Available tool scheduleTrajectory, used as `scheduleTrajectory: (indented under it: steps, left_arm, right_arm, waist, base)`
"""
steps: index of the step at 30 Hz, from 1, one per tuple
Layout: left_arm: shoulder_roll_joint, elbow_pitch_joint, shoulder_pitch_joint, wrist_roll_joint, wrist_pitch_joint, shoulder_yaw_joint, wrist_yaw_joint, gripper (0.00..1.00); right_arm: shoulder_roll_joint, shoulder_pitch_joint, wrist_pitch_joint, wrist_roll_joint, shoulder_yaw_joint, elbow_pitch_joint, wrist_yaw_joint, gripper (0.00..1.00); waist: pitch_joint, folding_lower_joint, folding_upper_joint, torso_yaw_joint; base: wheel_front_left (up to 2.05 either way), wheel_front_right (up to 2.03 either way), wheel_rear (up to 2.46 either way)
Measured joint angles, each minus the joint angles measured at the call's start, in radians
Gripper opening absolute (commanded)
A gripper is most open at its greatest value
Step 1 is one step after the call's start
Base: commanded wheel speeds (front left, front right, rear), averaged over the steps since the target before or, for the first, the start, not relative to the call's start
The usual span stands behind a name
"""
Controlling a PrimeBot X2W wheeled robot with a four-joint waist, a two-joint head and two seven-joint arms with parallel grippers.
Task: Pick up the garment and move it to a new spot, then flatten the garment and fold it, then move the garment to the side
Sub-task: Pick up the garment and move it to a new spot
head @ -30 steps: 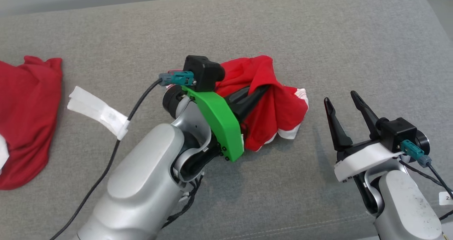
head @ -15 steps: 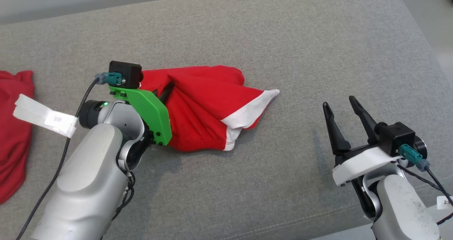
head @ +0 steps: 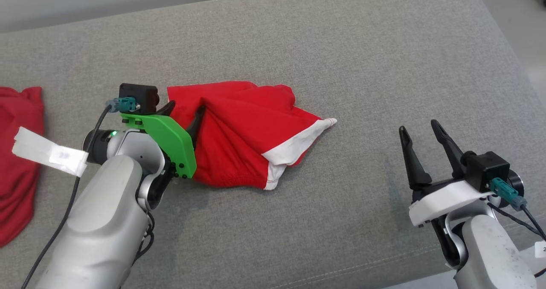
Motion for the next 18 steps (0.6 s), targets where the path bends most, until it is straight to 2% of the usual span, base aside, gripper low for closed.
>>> scheduleTrajectory:
  steps: [5,8,18]
  left_arm:
    - [-0.002,-0.004,0.007,-0.002,-0.063,0.022,0.002,1.0]
    - [0.003,-0.014,0.031,0.004,-0.115,0.03,0.018,1.0]
    - [0.014,-0.09,0.215,0.008,-0.314,0.062,0.041,1.0]
  right_arm:
    - [-0.008,0.012,0.0,-0.001,-0.026,-0.009,0.0,1.0]
    - [-0.02,0.025,0.0,-0.001,-0.045,-0.017,-0.001,1.0]
    - [-0.035,0.088,0.0,-0.007,-0.078,-0.035,-0.001,1.0]
  waist:
    - [-0.017,0.0,0.0,0.019]
    - [-0.031,0.0,0.0,0.034]
    - [-0.104,0.0,0.0,0.086]
  base:
    - [0.0,0.0,0.0]
    - [0.0,0.0,0.0]
    - [0.0,0.0,0.0]
